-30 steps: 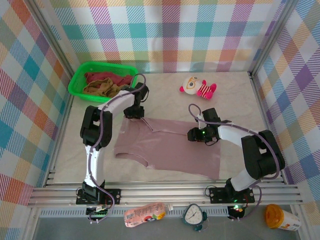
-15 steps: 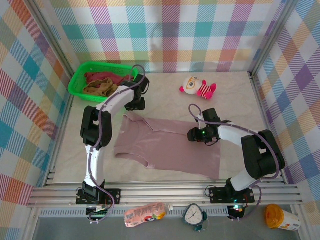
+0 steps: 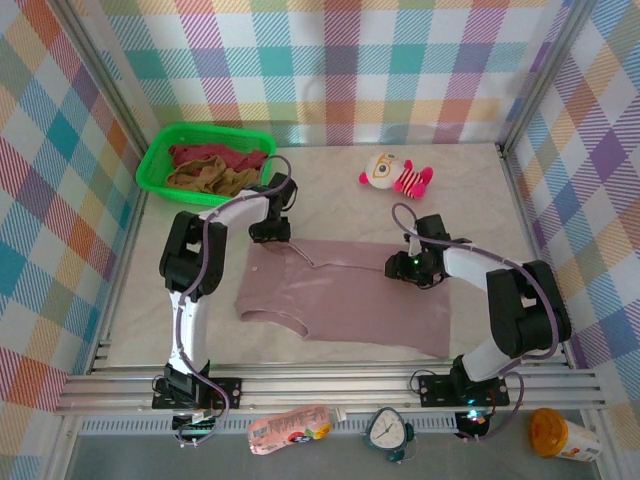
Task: Fold and stack the tank tops
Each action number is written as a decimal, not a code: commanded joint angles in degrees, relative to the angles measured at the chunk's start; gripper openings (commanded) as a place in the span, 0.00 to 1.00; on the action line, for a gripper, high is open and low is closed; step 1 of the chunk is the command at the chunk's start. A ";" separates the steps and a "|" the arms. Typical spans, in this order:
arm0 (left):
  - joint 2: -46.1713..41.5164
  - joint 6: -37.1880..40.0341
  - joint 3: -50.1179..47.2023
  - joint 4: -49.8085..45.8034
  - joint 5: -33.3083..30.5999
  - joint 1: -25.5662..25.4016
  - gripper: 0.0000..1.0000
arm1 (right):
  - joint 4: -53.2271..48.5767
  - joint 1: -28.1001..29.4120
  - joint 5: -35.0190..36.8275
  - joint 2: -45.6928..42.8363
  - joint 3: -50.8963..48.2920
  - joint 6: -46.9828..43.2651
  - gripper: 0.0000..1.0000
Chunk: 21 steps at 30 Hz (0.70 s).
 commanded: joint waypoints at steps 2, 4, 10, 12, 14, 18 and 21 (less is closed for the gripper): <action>-3.28 -3.60 -5.96 -1.11 3.44 0.16 0.47 | -5.74 -1.75 3.04 -0.40 -0.77 2.67 0.51; -5.03 -5.31 -8.33 -0.48 4.38 -0.52 0.47 | -6.31 -2.34 3.41 -0.96 -0.84 3.19 0.51; -8.68 -9.87 -11.85 -1.95 5.12 -3.04 0.48 | -6.85 -3.81 4.37 -1.34 -0.51 3.82 0.51; -9.59 -10.07 -11.50 -3.11 3.75 -3.23 0.50 | -6.53 -4.18 4.16 -1.21 -0.18 3.58 0.51; -10.03 -9.39 -9.89 -4.47 1.63 -3.27 0.52 | -6.46 -4.22 3.25 -0.82 0.41 2.99 0.51; -8.66 -6.53 -4.66 -8.09 -3.18 -2.77 0.54 | -5.65 -4.18 2.38 -1.02 0.74 2.00 0.51; -7.11 -5.19 -1.63 -9.54 -4.50 -1.53 0.55 | -5.71 -4.18 2.31 -1.51 1.25 1.32 0.51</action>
